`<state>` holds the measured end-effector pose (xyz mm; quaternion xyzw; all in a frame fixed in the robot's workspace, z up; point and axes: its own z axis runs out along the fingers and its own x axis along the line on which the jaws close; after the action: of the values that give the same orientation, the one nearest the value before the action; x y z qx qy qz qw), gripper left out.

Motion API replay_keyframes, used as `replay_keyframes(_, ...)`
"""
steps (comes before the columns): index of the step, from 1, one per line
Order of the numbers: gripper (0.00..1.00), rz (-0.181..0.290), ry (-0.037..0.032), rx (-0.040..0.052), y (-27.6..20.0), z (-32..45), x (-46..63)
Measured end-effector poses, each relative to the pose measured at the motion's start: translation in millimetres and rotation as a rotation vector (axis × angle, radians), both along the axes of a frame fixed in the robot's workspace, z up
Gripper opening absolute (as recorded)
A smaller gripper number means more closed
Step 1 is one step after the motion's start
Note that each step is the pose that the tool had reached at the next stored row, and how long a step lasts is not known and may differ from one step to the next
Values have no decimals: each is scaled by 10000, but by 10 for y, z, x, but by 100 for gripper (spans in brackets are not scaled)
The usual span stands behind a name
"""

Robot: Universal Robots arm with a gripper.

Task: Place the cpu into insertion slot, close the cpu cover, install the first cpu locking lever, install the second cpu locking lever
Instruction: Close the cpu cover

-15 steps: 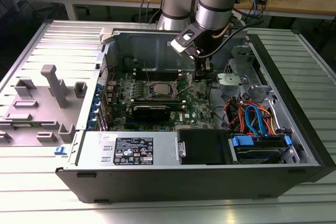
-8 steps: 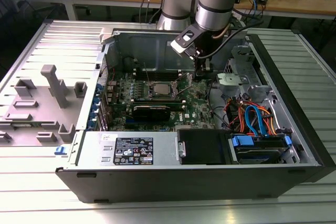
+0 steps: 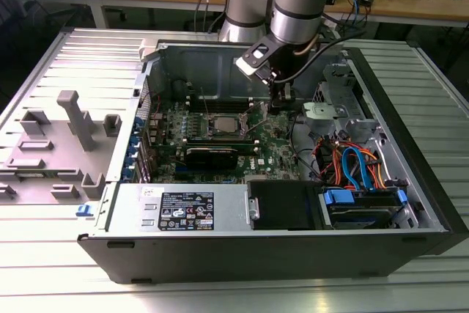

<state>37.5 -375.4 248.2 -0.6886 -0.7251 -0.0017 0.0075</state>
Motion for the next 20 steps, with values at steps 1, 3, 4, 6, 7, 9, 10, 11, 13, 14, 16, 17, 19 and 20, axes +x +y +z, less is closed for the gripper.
replay_keyframes(1, 11, -1, 0, -1, 0, 0, -8)
replay_keyframes(3, 11, 0, 0, -1, 0, 0, -19)
replay_keyframes(4, 11, 2, 0, -1, 0, 0, -19)
replay_keyframes(6, 11, 0, 0, -2, 0, 0, -29)
replay_keyframes(7, 11, 0, 0, -2, 0, 1, -29)
replay_keyframes(9, 11, 0, 0, -2, 0, 1, -29)
replay_keyframes(10, 11, 0, 1, -2, 0, 1, -30)
replay_keyframes(11, 11, 0, 1, -1, 0, 0, -30)
replay_keyframes(13, 11, 0, 1, -1, 0, 0, -30)
replay_keyframes(14, 11, 0, 0, -2, 0, 1, -30)
replay_keyframes(16, 11, -1, 0, -2, 0, 0, -31)
replay_keyframes(17, 11, -2, 1, -1, 0, 0, -36)
replay_keyframes(19, 11, 0, 1, -2, 0, 1, -75)
replay_keyframes(20, 11, -1, 0, -2, 0, 1, -113)
